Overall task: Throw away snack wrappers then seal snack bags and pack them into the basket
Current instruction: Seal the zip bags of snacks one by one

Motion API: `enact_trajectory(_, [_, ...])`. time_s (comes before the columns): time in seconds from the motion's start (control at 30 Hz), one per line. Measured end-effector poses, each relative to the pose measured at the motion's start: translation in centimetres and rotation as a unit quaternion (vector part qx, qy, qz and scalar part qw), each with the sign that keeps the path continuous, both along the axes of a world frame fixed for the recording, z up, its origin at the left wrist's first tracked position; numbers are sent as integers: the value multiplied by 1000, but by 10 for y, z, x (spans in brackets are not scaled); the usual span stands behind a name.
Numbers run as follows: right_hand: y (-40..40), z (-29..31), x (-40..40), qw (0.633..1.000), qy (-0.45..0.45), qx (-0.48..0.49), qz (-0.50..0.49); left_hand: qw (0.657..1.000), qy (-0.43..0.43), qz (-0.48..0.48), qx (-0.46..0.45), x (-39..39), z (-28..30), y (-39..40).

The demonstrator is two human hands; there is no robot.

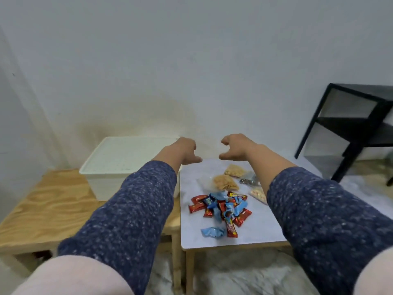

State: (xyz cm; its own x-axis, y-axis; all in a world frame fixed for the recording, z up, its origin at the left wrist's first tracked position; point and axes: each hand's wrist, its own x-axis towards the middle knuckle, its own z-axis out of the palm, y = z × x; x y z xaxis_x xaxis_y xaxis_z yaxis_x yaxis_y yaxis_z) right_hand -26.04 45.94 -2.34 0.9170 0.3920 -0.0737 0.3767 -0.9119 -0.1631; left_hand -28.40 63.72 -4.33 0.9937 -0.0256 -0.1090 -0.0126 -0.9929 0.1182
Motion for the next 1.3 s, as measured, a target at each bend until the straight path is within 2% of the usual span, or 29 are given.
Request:
enact_trajectory(0.37, [-62, -50, 88, 992, 43, 8, -121, 993, 52, -110, 0, 128, -56, -44])
enact_trajectory(0.67, [-126, -132, 144, 976, 128, 1, -177, 975, 128, -182, -23, 191, -149, -119])
enact_trajectory(0.83, [-162, -179, 202, 975, 171, -1, -141, 969, 161, -155, -106, 228, -203, -163])
enact_trajectory(0.93, [-180, -205, 239, 975, 199, -5, -103, 969, 168, -135, -125, 249, -230, -187])
enact_trajectory(1.03, [-193, -230, 272, 974, 215, 0, -67, 974, 148, -111, -127, 265, -253, -205])
enact_trajectory(1.17, [-198, -256, 304, 972, 233, -28, 7, 970, 134, -47, -200, 275, -277, -210])
enact_trajectory(1.3, [-194, -269, 325, 971, 235, 14, 42, 965, 101, -53, -235, 279, -285, -210])
